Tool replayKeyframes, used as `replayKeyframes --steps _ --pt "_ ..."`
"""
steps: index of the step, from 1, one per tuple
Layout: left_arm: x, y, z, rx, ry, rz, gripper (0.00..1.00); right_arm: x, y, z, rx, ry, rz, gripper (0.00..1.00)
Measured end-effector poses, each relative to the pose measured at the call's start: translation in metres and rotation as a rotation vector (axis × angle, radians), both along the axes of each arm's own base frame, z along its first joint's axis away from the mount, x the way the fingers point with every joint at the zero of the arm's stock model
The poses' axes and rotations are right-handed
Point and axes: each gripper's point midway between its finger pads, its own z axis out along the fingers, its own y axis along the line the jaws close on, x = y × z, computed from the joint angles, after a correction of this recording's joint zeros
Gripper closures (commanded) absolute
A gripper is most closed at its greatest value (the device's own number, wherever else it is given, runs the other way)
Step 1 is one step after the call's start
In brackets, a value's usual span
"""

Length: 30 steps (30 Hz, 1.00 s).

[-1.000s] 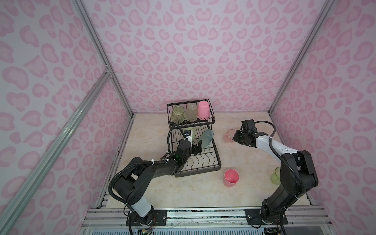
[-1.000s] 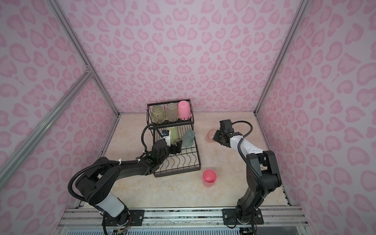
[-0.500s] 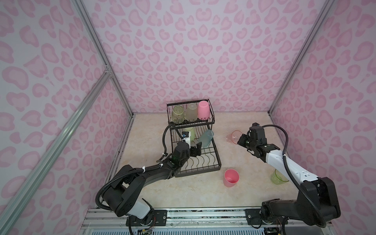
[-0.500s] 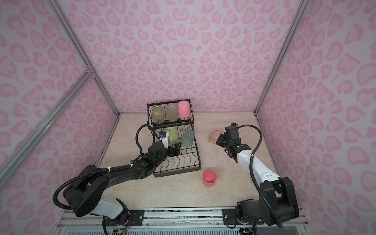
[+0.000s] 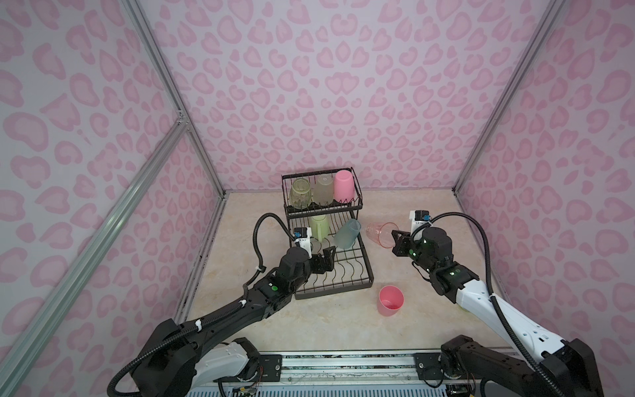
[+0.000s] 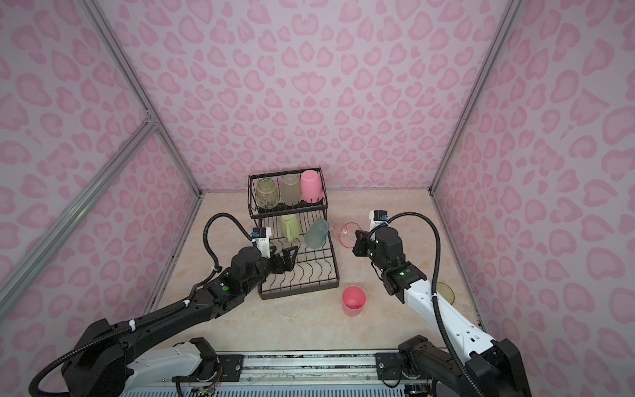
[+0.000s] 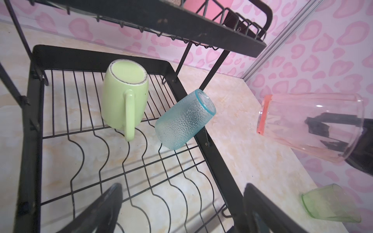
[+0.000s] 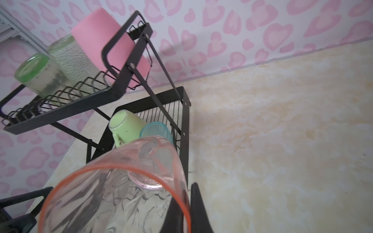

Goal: Load the cups into the dish rack
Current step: 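Grasp the pink translucent cup's rim with the right gripper and lift it, then carry the pink cup toward the left gripper while the left releases the mug and approaches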

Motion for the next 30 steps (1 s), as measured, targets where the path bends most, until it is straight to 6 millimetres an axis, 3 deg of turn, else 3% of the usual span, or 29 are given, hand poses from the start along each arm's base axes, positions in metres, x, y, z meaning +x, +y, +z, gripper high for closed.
replayKeyframes --steps 5,13,21,30 --pt "-0.003 0.008 -0.016 0.051 0.071 0.028 0.05 -0.001 0.008 0.004 -0.012 -0.037 0.027 1.00" --pt "-0.002 0.013 0.006 -0.017 0.153 0.062 0.06 -0.014 0.040 0.011 -0.049 -0.120 0.154 1.00" --pt "-0.001 0.047 0.009 -0.217 0.305 0.136 0.06 -0.027 0.073 0.011 -0.069 -0.201 0.280 1.00" --pt "-0.014 0.052 0.015 -0.469 0.453 0.118 0.06 -0.052 0.121 0.010 -0.088 -0.300 0.444 1.00"
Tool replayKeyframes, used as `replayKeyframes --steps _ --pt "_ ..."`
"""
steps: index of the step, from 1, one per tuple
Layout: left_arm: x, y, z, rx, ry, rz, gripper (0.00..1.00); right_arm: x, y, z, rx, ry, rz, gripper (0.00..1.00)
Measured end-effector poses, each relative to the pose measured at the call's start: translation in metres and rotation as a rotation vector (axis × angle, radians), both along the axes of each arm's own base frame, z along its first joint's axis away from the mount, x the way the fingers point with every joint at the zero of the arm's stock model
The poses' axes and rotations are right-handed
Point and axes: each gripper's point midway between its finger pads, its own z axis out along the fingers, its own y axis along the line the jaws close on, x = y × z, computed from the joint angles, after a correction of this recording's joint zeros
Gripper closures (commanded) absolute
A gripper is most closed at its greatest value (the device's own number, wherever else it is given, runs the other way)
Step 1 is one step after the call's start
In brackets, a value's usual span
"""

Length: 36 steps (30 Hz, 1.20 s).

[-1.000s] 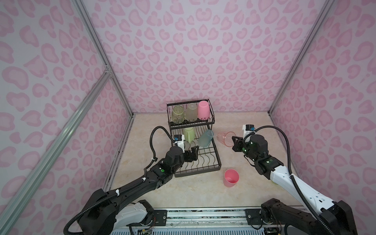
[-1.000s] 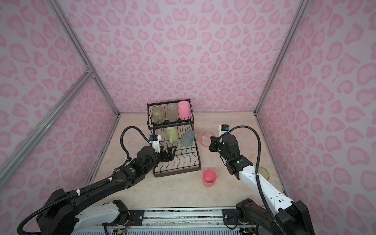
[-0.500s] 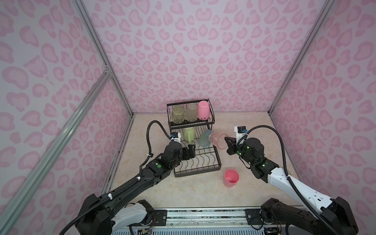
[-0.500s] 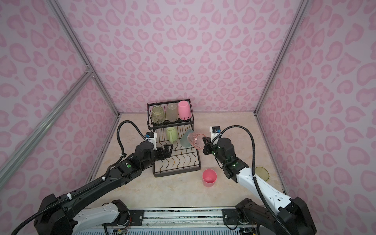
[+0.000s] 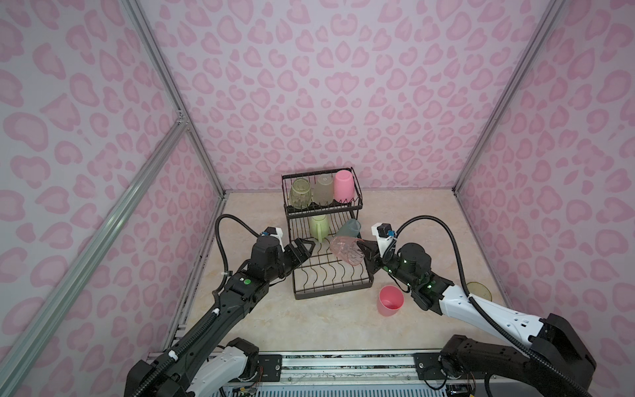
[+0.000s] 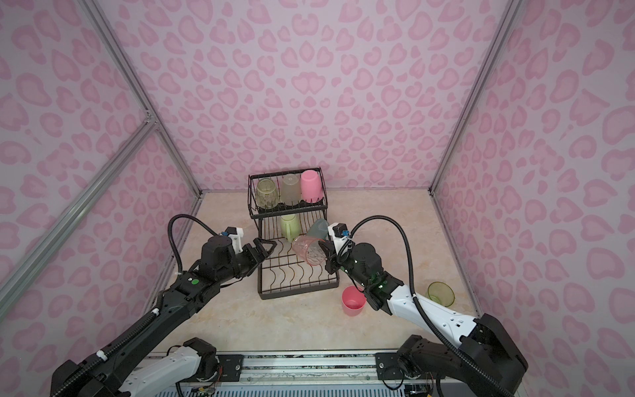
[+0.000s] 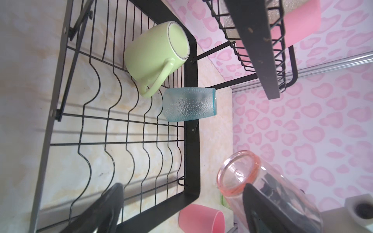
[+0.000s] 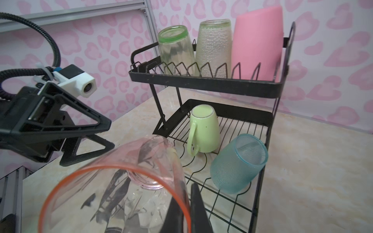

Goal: Load the cups into the dish rack
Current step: 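Carry the pink cup toward the left gripper while the left releases the mug and approaches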

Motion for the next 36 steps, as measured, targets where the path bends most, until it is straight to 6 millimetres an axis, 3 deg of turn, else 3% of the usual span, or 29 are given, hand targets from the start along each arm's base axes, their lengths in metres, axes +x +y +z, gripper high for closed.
replayKeyframes --steps 5,13,36 --pt "-0.002 -0.001 0.006 -0.123 0.044 0.004 0.06 -0.015 0.024 0.000 -0.002 -0.054 0.071 1.00" --pt "-0.002 -0.011 -0.001 -0.323 0.166 -0.016 0.11 -0.026 0.057 -0.005 -0.004 -0.152 0.150 1.00" --pt "0.000 -0.015 -0.002 -0.692 0.292 -0.015 0.18 -0.008 0.088 -0.008 0.028 -0.303 0.154 1.00"
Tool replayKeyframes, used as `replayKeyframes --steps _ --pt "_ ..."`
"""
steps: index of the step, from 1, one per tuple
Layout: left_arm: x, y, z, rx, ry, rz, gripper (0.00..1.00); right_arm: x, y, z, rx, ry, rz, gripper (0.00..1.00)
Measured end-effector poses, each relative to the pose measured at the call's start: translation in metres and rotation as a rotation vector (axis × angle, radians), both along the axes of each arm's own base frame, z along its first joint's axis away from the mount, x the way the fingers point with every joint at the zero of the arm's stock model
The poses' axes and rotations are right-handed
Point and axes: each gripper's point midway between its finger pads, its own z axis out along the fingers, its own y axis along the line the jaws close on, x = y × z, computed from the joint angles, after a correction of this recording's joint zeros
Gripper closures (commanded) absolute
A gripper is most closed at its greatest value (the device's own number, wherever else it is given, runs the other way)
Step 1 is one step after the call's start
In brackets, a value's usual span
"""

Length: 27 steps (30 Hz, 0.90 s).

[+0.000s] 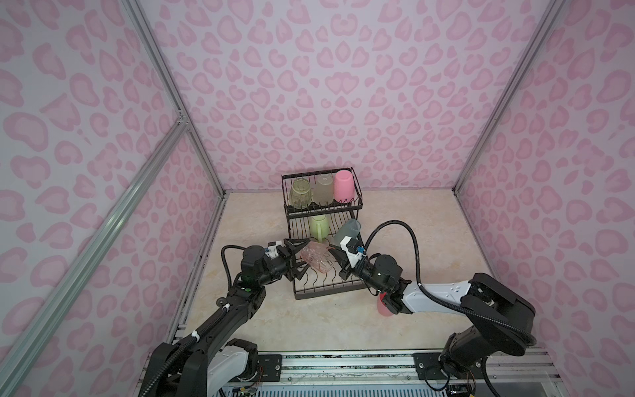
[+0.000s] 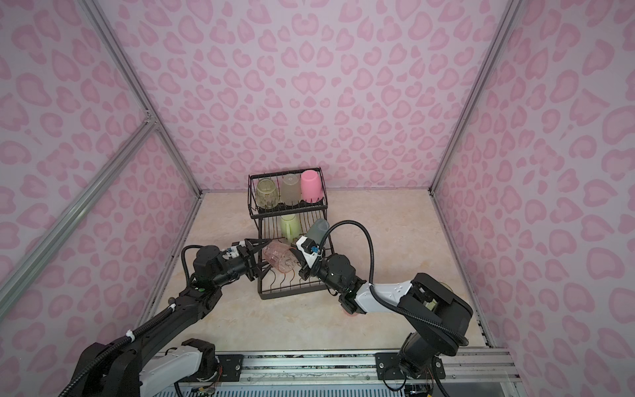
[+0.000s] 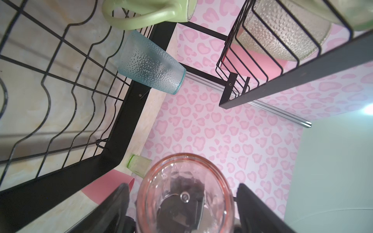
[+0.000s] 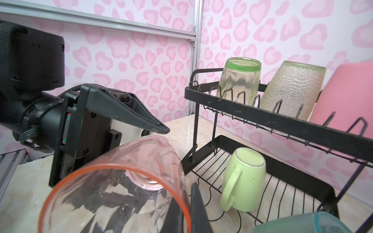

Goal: Load the cups into the dish rack
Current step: 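Carry the pink cup toward the left gripper while the left releases the mug and approaches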

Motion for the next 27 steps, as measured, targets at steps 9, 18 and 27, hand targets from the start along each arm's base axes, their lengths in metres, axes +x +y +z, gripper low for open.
replayKeyframes --steps 9,18,27 --pt "0.002 -0.004 0.009 -0.033 -0.031 -0.025 0.22 0.003 0.009 0.008 0.018 -0.028 0.023 1.00" --pt "0.009 -0.009 0.013 -0.038 -0.061 -0.054 0.27 0.010 0.007 0.013 0.022 -0.035 0.045 1.00" --pt "0.013 -0.009 0.014 -0.033 -0.081 -0.054 0.34 0.014 0.010 0.013 0.012 -0.019 0.064 1.00"
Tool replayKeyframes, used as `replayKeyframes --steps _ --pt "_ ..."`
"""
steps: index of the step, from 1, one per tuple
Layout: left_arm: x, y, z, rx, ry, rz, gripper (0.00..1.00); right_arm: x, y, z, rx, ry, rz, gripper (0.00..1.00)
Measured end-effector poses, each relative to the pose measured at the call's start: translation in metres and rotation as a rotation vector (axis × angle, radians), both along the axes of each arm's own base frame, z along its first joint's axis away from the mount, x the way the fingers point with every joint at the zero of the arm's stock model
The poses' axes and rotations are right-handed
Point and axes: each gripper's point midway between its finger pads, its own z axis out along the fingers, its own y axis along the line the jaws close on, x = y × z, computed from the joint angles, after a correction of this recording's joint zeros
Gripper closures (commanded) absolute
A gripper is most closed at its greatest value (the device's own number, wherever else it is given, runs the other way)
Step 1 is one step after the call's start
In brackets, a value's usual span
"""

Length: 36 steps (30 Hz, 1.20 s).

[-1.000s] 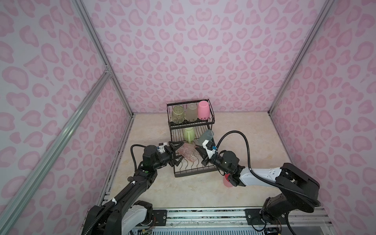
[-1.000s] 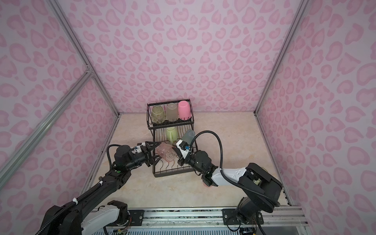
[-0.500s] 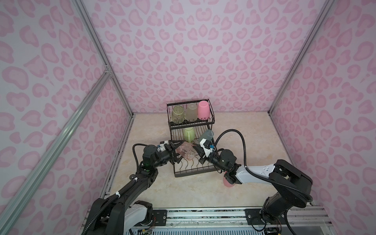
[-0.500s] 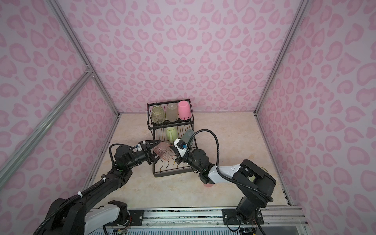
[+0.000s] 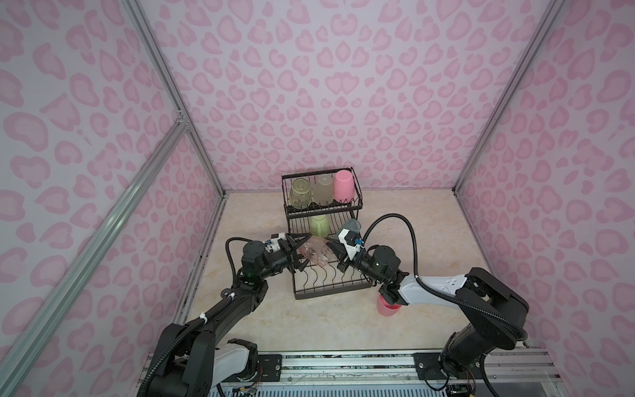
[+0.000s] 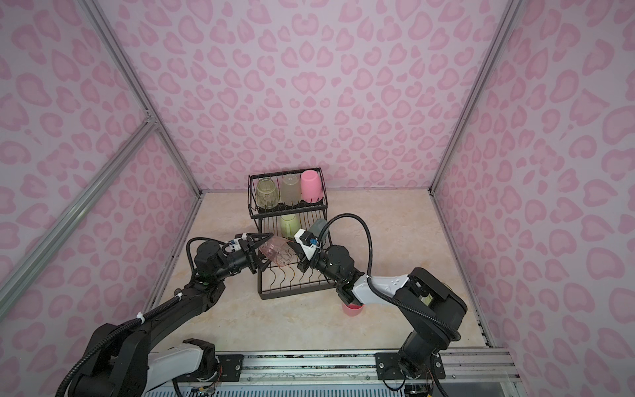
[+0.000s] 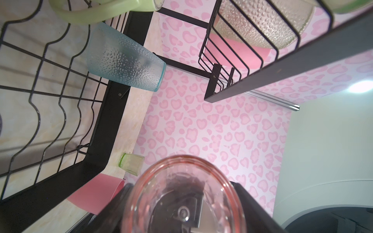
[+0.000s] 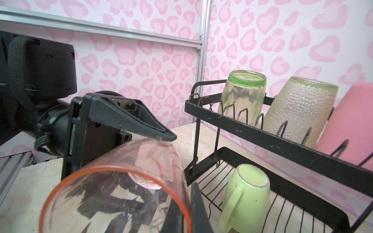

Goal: Load the cups into the dish rack
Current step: 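Carry the pink cup toward the left gripper while the left releases the mug and approaches, then grasp the pink cup with the left gripper while the right holds it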

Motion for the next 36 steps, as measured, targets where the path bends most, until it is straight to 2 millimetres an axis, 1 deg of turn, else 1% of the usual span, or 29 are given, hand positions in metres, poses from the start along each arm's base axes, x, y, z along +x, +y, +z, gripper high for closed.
replayKeyframes --steps 4,6,9,16,19,27,32,36 --pt "0.003 0.001 0.003 0.018 -0.029 0.008 0.39 0.002 0.001 0.001 -0.003 0.003 -0.001 1.00" --pt "0.005 0.001 0.005 0.030 -0.045 0.010 0.42 0.004 0.001 0.003 0.000 0.004 -0.003 0.97" --pt "0.007 0.002 0.006 0.048 -0.070 0.016 0.45 0.005 0.002 0.002 -0.003 0.016 0.001 0.90" --pt "0.006 0.000 0.010 0.115 -0.176 -0.008 0.48 -0.001 0.011 0.001 0.003 0.064 0.069 0.65" --pt "0.005 0.001 0.009 0.146 -0.205 -0.010 0.49 -0.004 0.013 0.001 0.005 0.071 0.090 0.59" --pt "0.010 0.017 0.010 0.244 -0.274 0.055 0.49 -0.002 0.010 -0.003 0.001 0.100 0.096 0.50" --pt "0.011 0.026 0.015 0.329 -0.329 0.095 0.49 -0.005 0.007 -0.003 0.002 0.109 0.100 0.49" --pt "0.016 0.035 0.019 0.423 -0.378 0.141 0.49 -0.009 0.002 -0.010 -0.014 0.125 0.103 0.49"
